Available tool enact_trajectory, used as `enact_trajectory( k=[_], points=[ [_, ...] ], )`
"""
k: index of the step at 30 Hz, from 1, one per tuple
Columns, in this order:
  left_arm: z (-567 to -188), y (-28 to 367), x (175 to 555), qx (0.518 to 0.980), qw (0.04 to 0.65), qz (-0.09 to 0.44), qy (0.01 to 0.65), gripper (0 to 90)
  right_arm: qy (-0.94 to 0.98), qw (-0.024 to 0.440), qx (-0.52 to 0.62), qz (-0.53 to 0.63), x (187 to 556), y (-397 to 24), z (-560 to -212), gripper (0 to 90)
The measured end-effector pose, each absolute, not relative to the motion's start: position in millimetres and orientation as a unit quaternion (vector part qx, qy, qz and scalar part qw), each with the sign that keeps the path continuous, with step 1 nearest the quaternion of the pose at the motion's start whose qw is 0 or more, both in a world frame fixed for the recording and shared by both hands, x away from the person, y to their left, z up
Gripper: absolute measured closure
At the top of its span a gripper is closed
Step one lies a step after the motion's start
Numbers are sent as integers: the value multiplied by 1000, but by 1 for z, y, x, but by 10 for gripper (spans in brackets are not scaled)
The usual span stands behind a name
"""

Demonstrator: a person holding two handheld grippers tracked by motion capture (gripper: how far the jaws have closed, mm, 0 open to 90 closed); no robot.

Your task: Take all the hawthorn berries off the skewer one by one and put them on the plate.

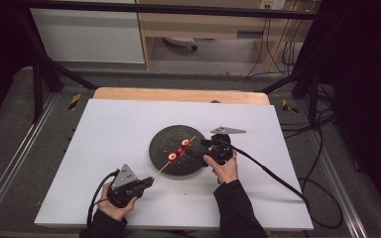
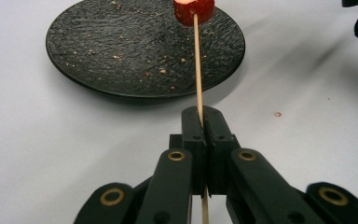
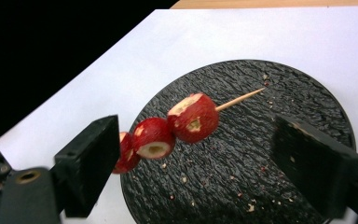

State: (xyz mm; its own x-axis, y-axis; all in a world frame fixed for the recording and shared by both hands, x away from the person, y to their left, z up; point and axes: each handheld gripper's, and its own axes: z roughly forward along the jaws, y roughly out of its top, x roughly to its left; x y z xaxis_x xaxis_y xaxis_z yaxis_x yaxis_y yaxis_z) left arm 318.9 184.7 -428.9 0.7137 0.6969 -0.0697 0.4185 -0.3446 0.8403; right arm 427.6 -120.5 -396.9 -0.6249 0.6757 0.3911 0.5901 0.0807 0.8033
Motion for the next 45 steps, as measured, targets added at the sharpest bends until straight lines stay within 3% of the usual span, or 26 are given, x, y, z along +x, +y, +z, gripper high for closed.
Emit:
enact_trajectory(
  k=[21, 39, 45],
  points=[
    [-429, 178, 315, 807, 462, 155, 334, 881, 704, 5, 461, 540, 445, -117, -408, 492],
    [-425, 179, 313, 799, 476, 165, 328, 880, 675, -25, 466, 571, 447, -123, -395, 592],
    [-425, 181, 312, 797, 478, 168, 329, 880, 666, -12, 474, 576, 449, -126, -391, 602]
  ],
)
